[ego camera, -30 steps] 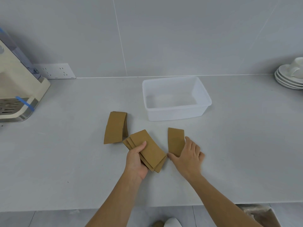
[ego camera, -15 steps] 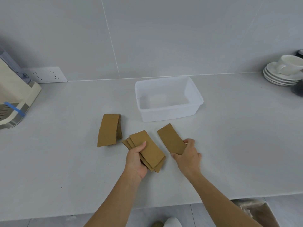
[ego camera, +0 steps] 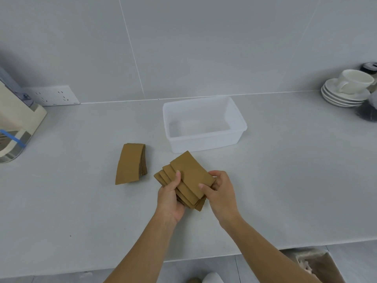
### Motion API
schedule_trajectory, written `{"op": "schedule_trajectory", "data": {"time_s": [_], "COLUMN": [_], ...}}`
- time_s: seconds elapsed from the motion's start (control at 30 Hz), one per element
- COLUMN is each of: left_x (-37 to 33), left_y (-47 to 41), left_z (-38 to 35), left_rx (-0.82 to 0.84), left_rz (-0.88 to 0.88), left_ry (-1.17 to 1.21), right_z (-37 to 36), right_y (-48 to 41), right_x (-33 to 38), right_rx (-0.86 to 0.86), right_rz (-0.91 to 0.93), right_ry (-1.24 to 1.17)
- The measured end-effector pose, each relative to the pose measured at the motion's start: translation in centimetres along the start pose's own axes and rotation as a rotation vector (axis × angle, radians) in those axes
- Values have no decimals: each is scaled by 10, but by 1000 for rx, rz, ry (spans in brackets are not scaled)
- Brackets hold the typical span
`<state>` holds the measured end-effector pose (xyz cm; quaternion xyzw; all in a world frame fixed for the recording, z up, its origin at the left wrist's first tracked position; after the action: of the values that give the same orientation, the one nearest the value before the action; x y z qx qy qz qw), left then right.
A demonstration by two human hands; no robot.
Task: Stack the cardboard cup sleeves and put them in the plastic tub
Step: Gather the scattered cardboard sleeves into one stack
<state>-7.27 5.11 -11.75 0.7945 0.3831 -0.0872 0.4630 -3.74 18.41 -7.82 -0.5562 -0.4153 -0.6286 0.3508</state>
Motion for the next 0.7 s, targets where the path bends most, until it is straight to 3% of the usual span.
{"op": "schedule_trajectory", "data": {"time_s": [0.33, 0.57, 0.7], "left_x": [3, 4, 2], "left_y": [3, 2, 3], "left_z": [1, -7, -11], "left_rx": [-76, -30, -24], "left_rz": [-11, -34, -56], "left_ry": [-42, -61, -66], "right_z": [-4, -6, -13], "right_y": [2, 0, -1], "right_x": [1, -16, -12], "right_rx": [131, 200, 314], "right_rz": [26, -190, -187], "right_ry": [251, 42, 19]}}
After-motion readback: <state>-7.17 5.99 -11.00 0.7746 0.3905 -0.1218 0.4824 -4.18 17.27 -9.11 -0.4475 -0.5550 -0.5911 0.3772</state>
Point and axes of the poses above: each hand's wrist, its own y-axis away from the middle knuckle, its own z-axis out of the back of the hand, x = y × z, the point moved 9 cm from there along -y, towards the middle knuckle, and after that the axes turned 6 degrees about z, right-handed, at the moved point
